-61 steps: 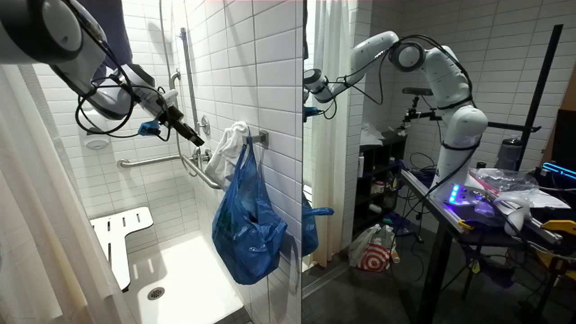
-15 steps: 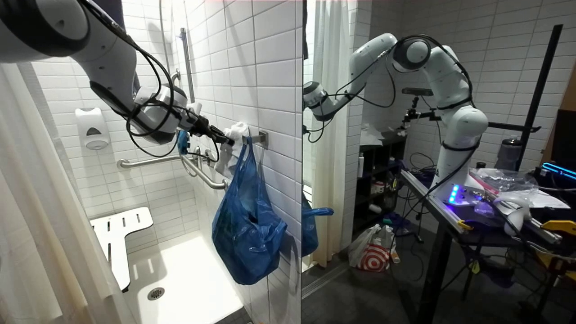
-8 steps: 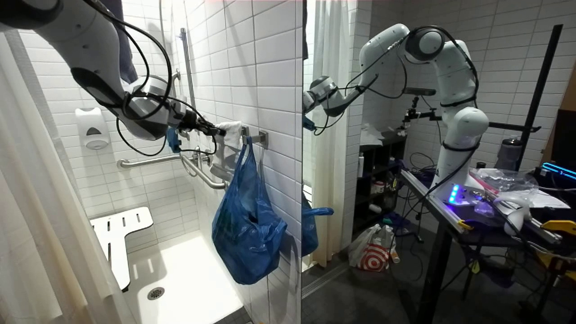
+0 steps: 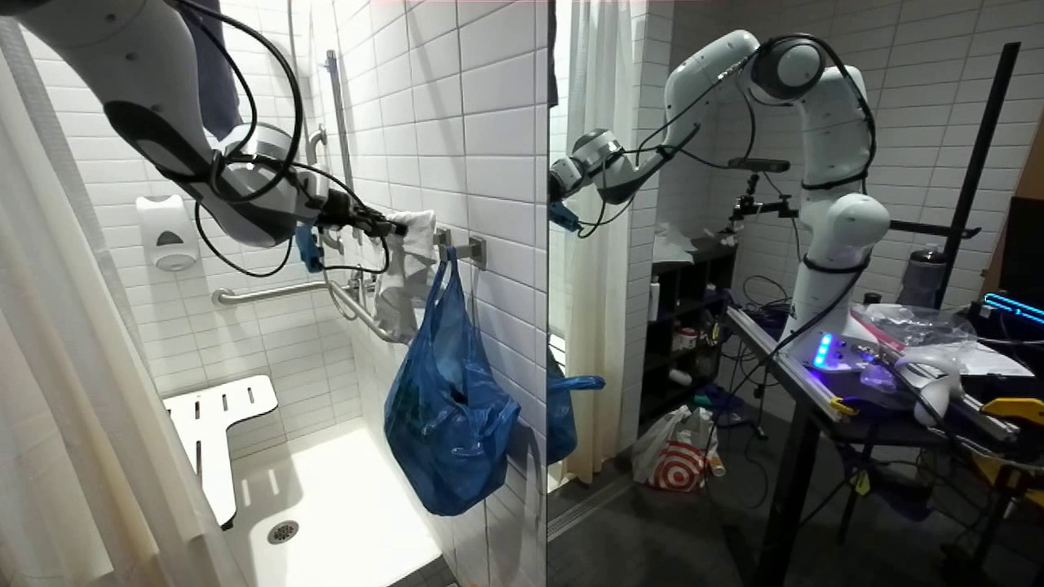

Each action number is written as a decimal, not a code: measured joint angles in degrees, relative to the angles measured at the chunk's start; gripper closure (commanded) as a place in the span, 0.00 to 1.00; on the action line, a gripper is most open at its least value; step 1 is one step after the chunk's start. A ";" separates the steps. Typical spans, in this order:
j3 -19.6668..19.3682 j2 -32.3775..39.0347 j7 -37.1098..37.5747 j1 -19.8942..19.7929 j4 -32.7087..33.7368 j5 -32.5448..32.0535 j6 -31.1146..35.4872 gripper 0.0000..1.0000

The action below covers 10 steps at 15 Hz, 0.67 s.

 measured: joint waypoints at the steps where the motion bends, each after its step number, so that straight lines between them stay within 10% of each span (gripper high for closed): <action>1: 0.03 -0.36 0.33 -0.59 -0.17 0.00 0.00 0.99; 10: 0.63 -7.98 10.67 -3.08 -8.58 -7.94 -1.68 0.99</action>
